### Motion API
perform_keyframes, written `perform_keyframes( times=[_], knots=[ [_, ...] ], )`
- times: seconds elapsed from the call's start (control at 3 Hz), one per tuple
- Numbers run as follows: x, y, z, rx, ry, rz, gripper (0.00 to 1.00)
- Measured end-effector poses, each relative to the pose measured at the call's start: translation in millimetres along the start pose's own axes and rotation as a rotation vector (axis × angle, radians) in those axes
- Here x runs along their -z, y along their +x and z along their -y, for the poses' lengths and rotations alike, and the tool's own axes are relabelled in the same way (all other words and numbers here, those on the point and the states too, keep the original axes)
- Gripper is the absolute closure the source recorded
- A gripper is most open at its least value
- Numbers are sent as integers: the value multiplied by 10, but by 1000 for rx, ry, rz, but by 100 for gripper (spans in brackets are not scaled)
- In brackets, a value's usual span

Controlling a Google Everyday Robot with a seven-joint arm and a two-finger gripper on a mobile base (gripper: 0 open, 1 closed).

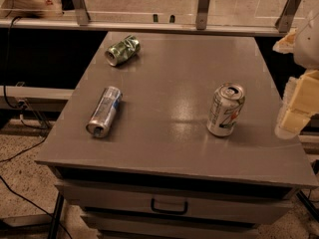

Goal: Knock 7up can over

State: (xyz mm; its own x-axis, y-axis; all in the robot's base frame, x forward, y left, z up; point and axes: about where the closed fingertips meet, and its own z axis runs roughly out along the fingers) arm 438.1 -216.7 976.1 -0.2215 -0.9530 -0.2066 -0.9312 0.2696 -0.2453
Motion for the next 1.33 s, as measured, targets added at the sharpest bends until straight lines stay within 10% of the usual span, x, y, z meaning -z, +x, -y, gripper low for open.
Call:
perform_keyframes(
  times=[0.67,1.33],
  knots=[
    [-166,-21,35,-36,-25,110,0],
    [-949,224,87,-158,-63,511,0]
  ],
)
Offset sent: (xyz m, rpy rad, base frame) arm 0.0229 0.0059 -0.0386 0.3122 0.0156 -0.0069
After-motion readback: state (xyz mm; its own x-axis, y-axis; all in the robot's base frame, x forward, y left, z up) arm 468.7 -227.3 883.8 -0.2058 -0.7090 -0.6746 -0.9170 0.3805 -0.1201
